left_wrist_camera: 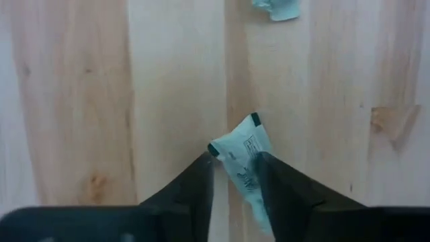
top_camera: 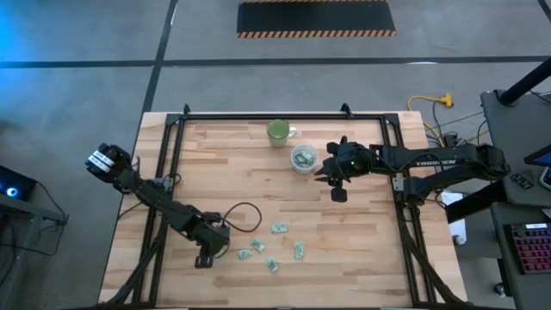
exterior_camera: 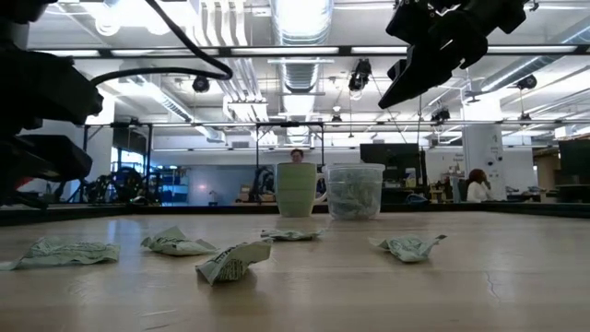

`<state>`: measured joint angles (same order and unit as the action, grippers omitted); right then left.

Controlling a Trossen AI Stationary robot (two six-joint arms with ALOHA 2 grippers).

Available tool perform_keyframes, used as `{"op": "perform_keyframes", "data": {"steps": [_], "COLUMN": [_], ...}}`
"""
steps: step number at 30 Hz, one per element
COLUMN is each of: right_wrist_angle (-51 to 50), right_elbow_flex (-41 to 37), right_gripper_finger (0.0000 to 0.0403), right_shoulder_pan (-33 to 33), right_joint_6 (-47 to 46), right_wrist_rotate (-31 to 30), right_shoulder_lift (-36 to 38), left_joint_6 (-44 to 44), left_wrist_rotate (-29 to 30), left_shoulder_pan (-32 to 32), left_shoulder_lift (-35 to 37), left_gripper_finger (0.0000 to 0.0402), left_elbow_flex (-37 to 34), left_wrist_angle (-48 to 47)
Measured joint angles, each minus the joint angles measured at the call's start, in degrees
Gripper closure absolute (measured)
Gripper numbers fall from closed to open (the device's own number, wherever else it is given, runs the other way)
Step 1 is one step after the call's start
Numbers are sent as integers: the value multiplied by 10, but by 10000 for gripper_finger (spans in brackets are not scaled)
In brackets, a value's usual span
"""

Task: Pick and place Stevia / Truvia into bins
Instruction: Put the stevia packet into the transparent container

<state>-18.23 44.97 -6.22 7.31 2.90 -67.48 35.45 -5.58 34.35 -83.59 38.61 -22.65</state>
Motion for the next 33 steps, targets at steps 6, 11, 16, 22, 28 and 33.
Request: {"op": "perform_keyframes", "data": {"steps": [6, 11, 16, 22, 28, 33], "right_wrist_angle": [0, 0, 0, 0, 1, 0], "right_elbow_flex": [0, 0, 0, 0, -7, -20], "right_gripper_finger": [335, 335, 335, 335, 335, 335], "right_shoulder_pan": [0, 0, 0, 0, 0, 2], "right_joint_6": [-1, -1, -3, -10, -32, -55], "right_wrist_rotate": [0, 0, 0, 0, 0, 0], "right_shoulder_lift": [0, 0, 0, 0, 0, 0], "left_joint_6": [-13, -19, -59, -193, -379, -554], "left_wrist_rotate": [-4, -4, 10, 122, 359, 455], "left_shoulder_pan": [0, 0, -2, -20, -43, -95], "left_shoulder_lift": [0, 1, 3, 20, 23, 23], "left_gripper_finger": [365, 398, 396, 396, 396, 396], "left_elbow_flex": [0, 0, 0, 21, 48, 35], "left_wrist_angle": [2, 2, 0, -5, 24, 167]}}
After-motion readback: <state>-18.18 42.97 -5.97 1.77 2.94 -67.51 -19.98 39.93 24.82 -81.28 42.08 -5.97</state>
